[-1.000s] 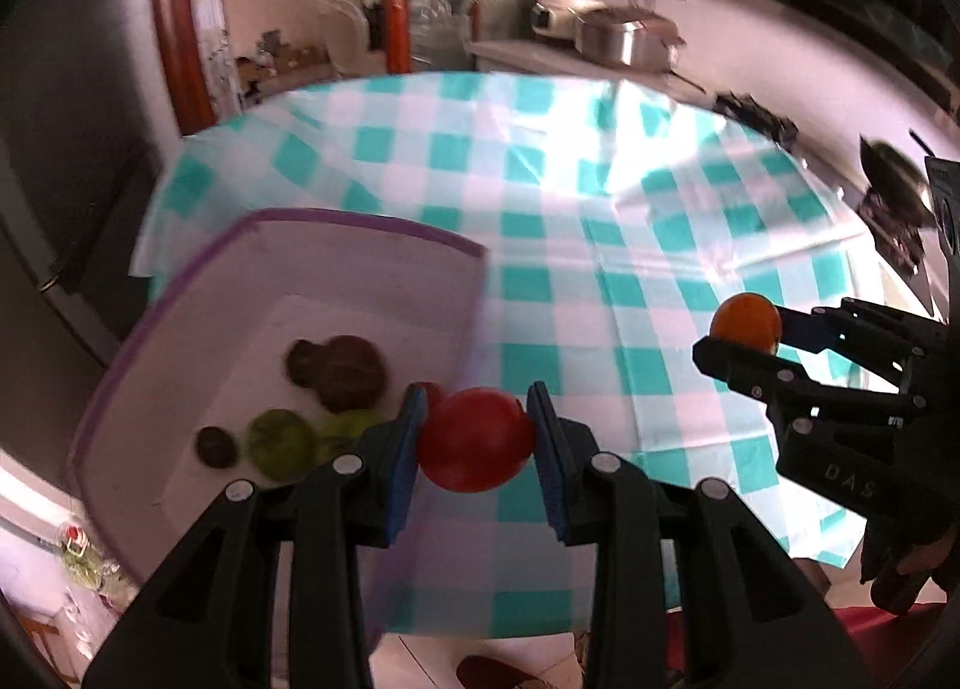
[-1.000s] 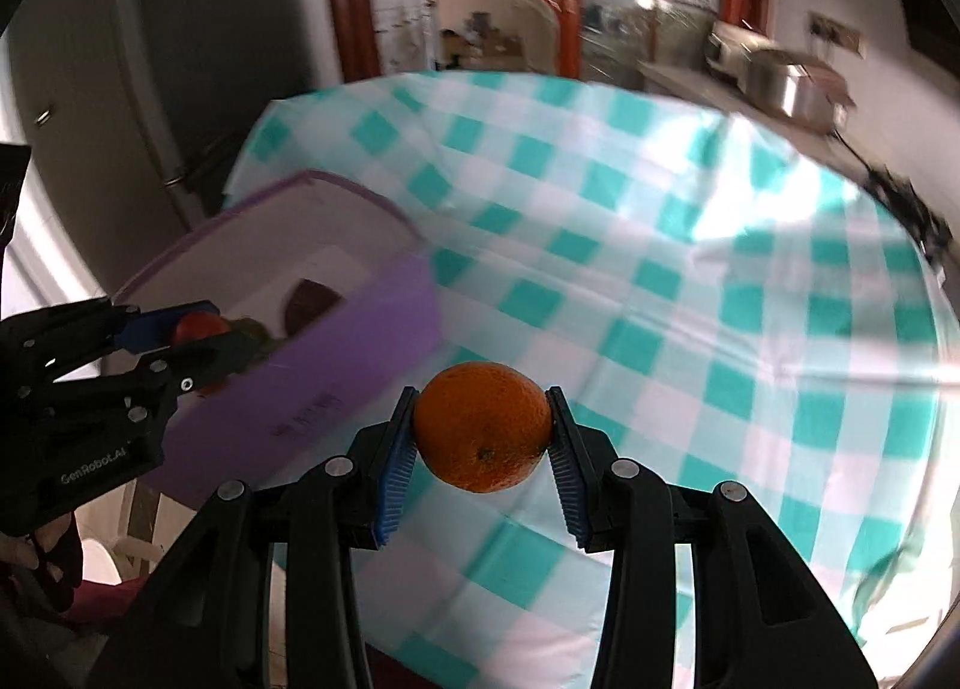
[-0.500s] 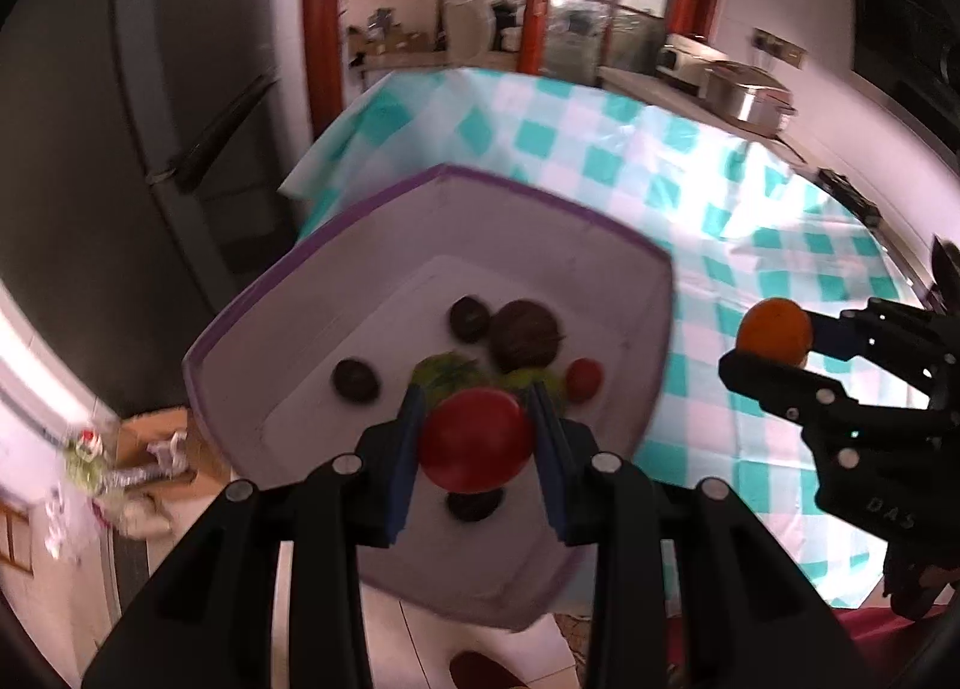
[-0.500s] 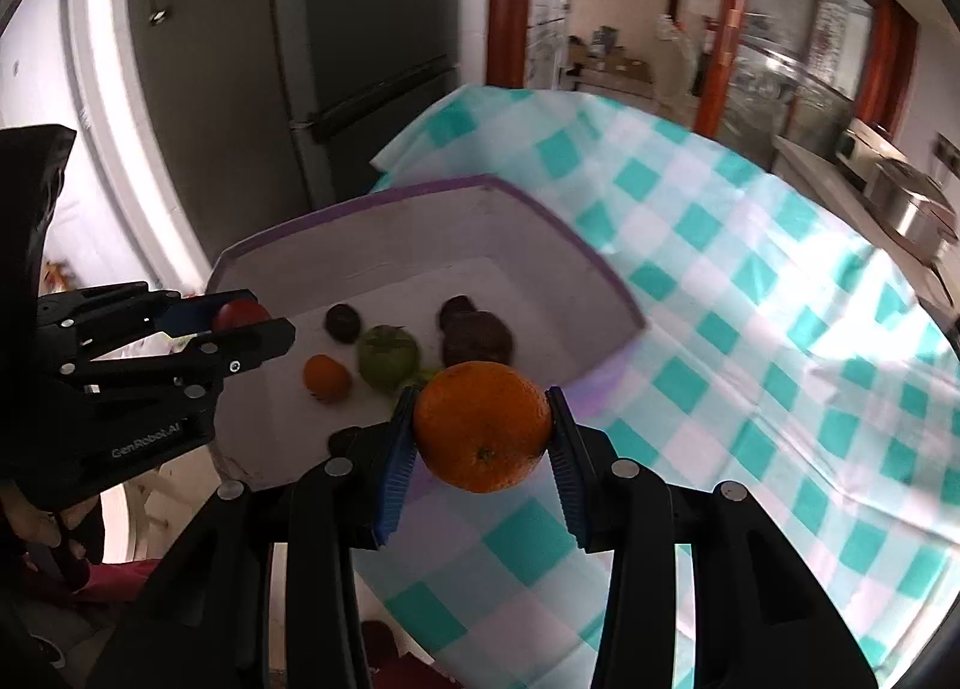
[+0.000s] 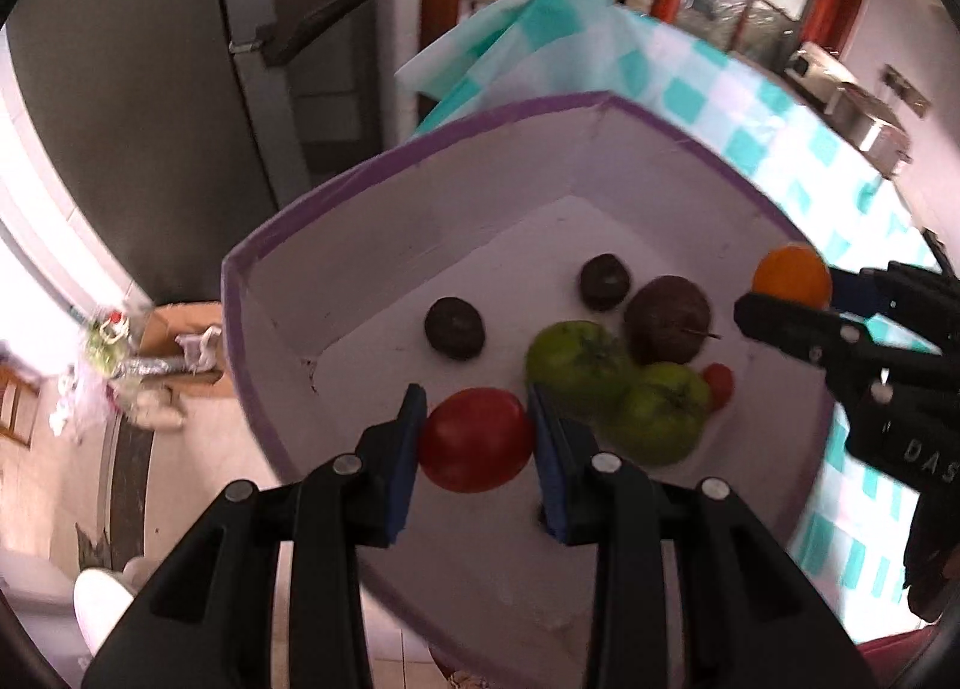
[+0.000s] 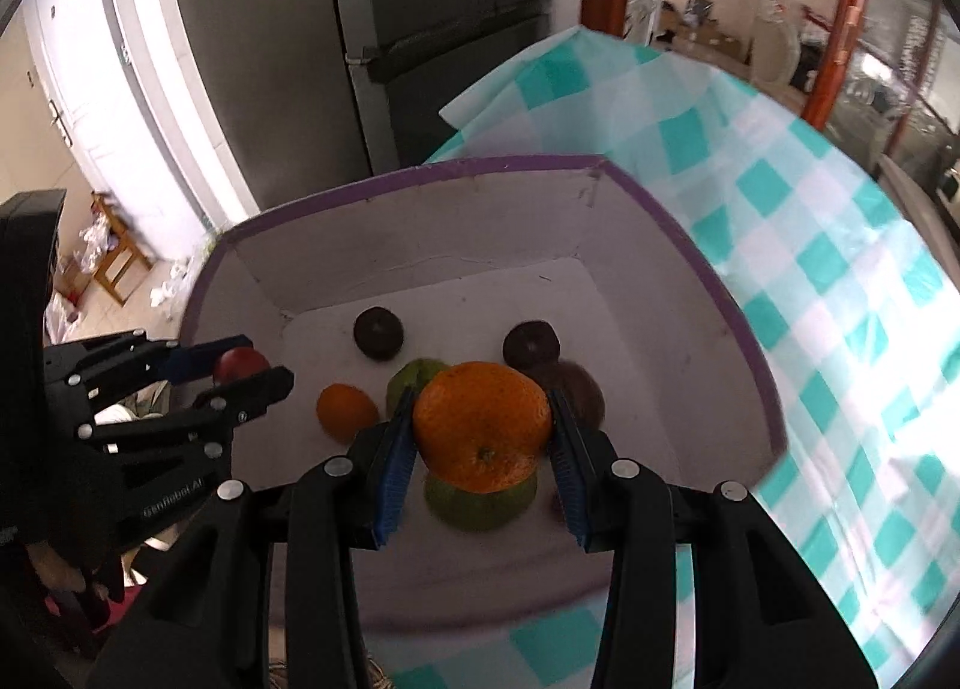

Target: Organize fruits

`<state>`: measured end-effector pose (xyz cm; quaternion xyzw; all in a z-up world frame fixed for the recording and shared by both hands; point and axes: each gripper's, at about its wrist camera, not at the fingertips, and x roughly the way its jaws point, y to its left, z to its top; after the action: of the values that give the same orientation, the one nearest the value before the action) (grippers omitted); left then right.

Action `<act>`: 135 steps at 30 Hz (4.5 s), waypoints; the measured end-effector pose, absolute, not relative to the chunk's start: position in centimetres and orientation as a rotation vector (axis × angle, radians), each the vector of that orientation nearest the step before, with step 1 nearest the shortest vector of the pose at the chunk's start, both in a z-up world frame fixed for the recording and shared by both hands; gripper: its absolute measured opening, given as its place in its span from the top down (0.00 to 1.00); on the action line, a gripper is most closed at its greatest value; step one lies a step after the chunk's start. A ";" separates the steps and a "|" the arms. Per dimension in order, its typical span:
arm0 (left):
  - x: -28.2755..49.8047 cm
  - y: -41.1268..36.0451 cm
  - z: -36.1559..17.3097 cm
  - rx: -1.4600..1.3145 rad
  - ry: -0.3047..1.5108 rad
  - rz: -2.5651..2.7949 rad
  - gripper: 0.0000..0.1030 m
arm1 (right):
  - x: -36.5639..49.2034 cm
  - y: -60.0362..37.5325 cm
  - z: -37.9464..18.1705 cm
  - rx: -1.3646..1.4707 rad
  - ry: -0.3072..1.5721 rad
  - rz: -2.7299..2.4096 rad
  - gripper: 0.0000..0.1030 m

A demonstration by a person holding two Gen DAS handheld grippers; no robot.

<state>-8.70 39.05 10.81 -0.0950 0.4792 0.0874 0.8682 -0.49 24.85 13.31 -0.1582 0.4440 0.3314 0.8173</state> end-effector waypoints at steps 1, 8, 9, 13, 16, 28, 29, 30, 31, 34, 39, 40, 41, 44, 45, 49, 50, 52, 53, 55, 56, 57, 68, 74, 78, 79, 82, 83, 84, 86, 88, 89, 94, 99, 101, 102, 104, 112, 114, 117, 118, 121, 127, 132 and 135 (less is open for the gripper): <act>-8.2 39.1 10.4 -0.197 1.017 0.201 0.66 | 0.6 25.4 12.9 -0.338 0.969 0.720 0.60; -6.0 39.7 8.9 -0.104 1.097 0.331 0.65 | 5.0 29.7 9.3 -0.424 1.078 0.783 0.60; -5.7 39.7 8.8 -0.084 1.110 0.345 0.65 | 5.3 30.3 8.8 -0.436 1.088 0.794 0.60; -5.0 39.3 8.2 0.003 1.146 0.382 0.65 | 7.0 32.9 6.7 -0.497 1.146 0.826 0.60; -4.7 39.0 7.6 0.080 1.170 0.398 0.65 | 7.7 34.3 5.2 -0.547 1.189 0.839 0.60; -3.9 39.1 7.0 0.135 1.226 0.377 0.53 | 9.3 34.7 2.2 -0.555 1.361 0.801 0.58; -3.9 39.0 7.0 0.132 1.225 0.374 0.49 | 9.2 34.5 2.3 -0.549 1.355 0.797 0.56; -4.0 38.9 7.1 0.127 1.223 0.372 0.43 | 9.2 34.3 2.4 -0.540 1.348 0.793 0.53; -4.1 39.0 7.2 0.117 1.218 0.367 0.41 | 9.1 34.0 2.7 -0.529 1.334 0.785 0.43; -4.3 38.9 7.5 0.085 1.206 0.342 0.32 | 9.0 33.4 3.6 -0.511 1.304 0.764 0.34; -5.0 38.4 8.1 0.048 1.175 0.287 0.21 | 8.8 31.6 5.7 -0.460 1.259 0.706 0.23; -5.2 38.3 8.3 0.042 1.166 0.281 0.20 | 8.6 31.1 6.2 -0.443 1.250 0.692 0.21; -5.4 38.3 8.5 0.029 1.150 0.270 0.18 | 8.4 30.5 6.7 -0.432 1.243 0.679 0.18; -5.8 38.3 9.6 -0.016 1.104 0.234 0.09 | 7.5 29.1 7.8 -0.413 1.221 0.640 0.16; -6.0 38.3 10.2 -0.028 1.082 0.226 0.06 | 7.1 28.4 8.1 -0.403 1.216 0.626 0.16; -7.3 38.0 13.7 -0.050 0.925 0.199 0.03 | 4.9 25.3 9.5 -0.357 1.179 0.587 0.16; -7.7 37.9 14.5 -0.051 0.885 0.190 0.03 | 5.6 24.4 9.4 -0.342 1.164 0.586 0.16; -8.6 37.5 16.5 -0.055 0.800 0.168 0.02 | 4.7 23.7 10.2 -0.306 1.129 0.584 0.16; -8.9 37.3 17.4 -0.058 0.769 0.165 0.02 | 4.5 23.3 10.8 -0.295 1.110 0.583 0.16; -9.5 36.9 18.8 -0.066 0.722 0.171 0.02 | 3.1 22.5 12.2 -0.275 1.061 0.583 0.16; -9.5 36.8 19.2 -0.066 0.713 0.181 0.02 | 2.7 22.1 13.1 -0.268 1.035 0.582 0.16; -9.7 36.4 19.7 -0.063 0.708 0.202 0.02 | 2.1 21.6 13.9 -0.261 0.998 0.576 0.16; -9.3 35.0 18.8 -0.063 0.820 0.254 0.02 | 2.5 18.4 17.6 -0.182 0.891 0.469 0.16; -7.7 35.1 15.5 -0.113 0.972 0.270 0.02 | 3.6 17.6 14.8 -0.123 1.037 0.481 0.16; -6.9 35.0 14.2 -0.134 1.022 0.276 0.02 | 4.2 18.2 13.7 -0.153 1.067 0.494 0.16; -6.6 35.0 13.8 -0.139 1.033 0.276 0.02 | 4.3 18.2 13.5 -0.156 1.075 0.494 0.16; -6.2 35.1 12.9 -0.150 1.063 0.288 0.02 | 4.9 18.5 12.5 -0.164 1.102 0.489 0.16; -6.0 35.1 12.7 -0.153 1.069 0.291 0.02 | 5.0 18.5 12.3 -0.169 1.105 0.489 0.16; -5.9 35.2 12.5 -0.157 1.076 0.294 0.02 | 5.2 18.6 12.2 -0.172 1.109 0.489 0.16; -5.6 35.4 12.1 -0.162 1.092 0.296 0.02 | 5.5 18.9 11.7 -0.180 1.120 0.492 0.16; -5.3 35.5 11.6 -0.165 1.106 0.296 0.02 | 5.6 19.2 11.4 -0.188 1.129 0.501 0.16; -5.2 35.5 11.4 -0.166 1.113 0.294 0.02 | 5.6 19.4 11.2 -0.195 1.132 0.506 0.16; -4.7 35.6 10.7 -0.165 1.134 0.288 0.02 | 5.8 19.7 10.3 -0.206 1.161 0.514 0.16; -4.5 35.9 10.3 -0.169 1.148 0.286 0.02 | 5.8 20.0 9.7 -0.204 1.183 0.514 0.16; -4.5 36.1 10.3 -0.172 1.151 0.284 0.02 | 5.8 20.2 9.6 -0.207 1.187 0.516 0.16; -4.5 36.2 10.2 -0.173 1.153 0.284 0.02 | 5.7 20.3 9.5 -0.209 1.189 0.517 0.16; -4.5 36.3 10.2 -0.176 1.157 0.284 0.02 | 5.7 20.5 9.4 -0.213 1.194 0.519 0.16; -4.7 36.9 9.8 -0.191 1.167 0.280 0.02 | 5.6 20.7 9.1 -0.211 1.207 0.514 0.16; -4.7 36.9 9.8 -0.193 1.168 0.281 0.02 | 5.6 20.7 9.0 -0.210 1.210 0.513 0.16; -4.8 36.9 9.7 -0.195 1.172 0.282 0.02 | 5.6 20.8 8.9 -0.211 1.215 0.509 0.16; -4.8 37.0 9.7 -0.198 1.173 0.282 0.02 | 5.7 20.8 8.9 -0.209 1.217 0.507 0.16; -4.9 37.2 9.6 -0.205 1.174 0.282 0.02 | 5.7 20.8 8.8 -0.206 1.219 0.498 0.16; -4.8 37.5 9.4 -0.211 1.177 0.283 0.02 | 6.1 20.5 8.6 -0.197 1.218 0.473 0.16; -4.7 37.5 9.3 -0.211 1.178 0.284 0.02 | 6.5 20.2 8.4 -0.182 1.227 0.455 0.16; -4.7 37.5 9.3 -0.212 1.178 0.284 0.02 | 6.6 20.2 8.3 -0.182 1.230 0.456 0.16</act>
<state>-4.73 37.54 9.27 -0.0993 0.5524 0.1332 0.8169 6.56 20.21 8.28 -0.0847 0.5712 0.2115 0.7886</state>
